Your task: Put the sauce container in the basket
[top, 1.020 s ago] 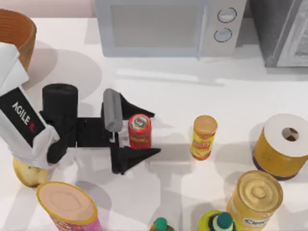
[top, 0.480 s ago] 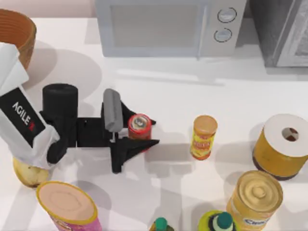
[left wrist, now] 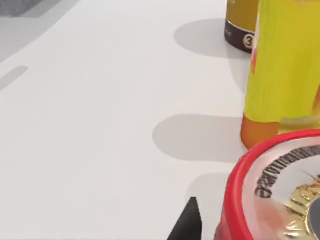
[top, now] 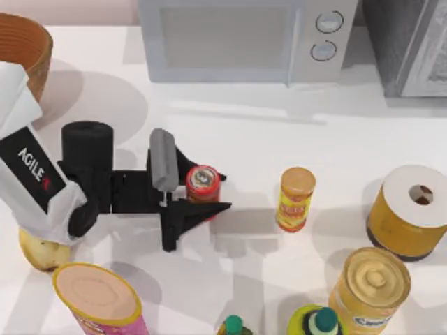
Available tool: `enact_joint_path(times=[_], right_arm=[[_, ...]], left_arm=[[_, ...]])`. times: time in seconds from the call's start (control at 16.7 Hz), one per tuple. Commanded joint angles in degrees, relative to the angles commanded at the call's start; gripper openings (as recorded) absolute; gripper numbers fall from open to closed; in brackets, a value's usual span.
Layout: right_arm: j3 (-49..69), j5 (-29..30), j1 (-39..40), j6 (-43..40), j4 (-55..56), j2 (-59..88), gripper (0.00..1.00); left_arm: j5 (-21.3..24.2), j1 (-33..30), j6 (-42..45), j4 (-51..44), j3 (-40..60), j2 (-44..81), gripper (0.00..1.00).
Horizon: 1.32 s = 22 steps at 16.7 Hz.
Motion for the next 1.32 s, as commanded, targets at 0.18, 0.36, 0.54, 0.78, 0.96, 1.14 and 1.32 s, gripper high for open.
enact_joint_path(times=[0.18, 0.36, 0.54, 0.78, 0.96, 1.14, 1.32], right_arm=[[0.0, 0.0, 0.0, 0.0, 0.0, 0.0, 1.00], [0.0, 0.0, 0.0, 0.0, 0.0, 0.0, 1.00], [0.0, 0.0, 0.0, 0.0, 0.0, 0.0, 1.00], [0.0, 0.0, 0.0, 0.0, 0.0, 0.0, 1.00], [0.0, 0.0, 0.0, 0.0, 0.0, 0.0, 1.00], [0.0, 0.0, 0.0, 0.0, 0.0, 0.0, 1.00], [0.0, 0.0, 0.0, 0.0, 0.0, 0.0, 1.00]], left_arm=[[0.0, 0.0, 0.1, -0.1, 0.0, -0.1, 0.00], [0.7, 1.5, 1.4, -3.7, 3.0, -1.4, 0.00], [2.3, 5.1, 4.1, -12.4, 9.5, -3.9, 0.00], [5.1, 12.5, 8.8, -29.3, 21.5, -7.6, 0.00], [7.3, 19.8, 12.4, -44.1, 31.4, -9.5, 0.00], [9.0, 28.0, 15.6, -59.1, 41.1, -10.2, 0.00], [10.0, 36.5, 18.3, -72.7, 49.6, -9.9, 0.00]])
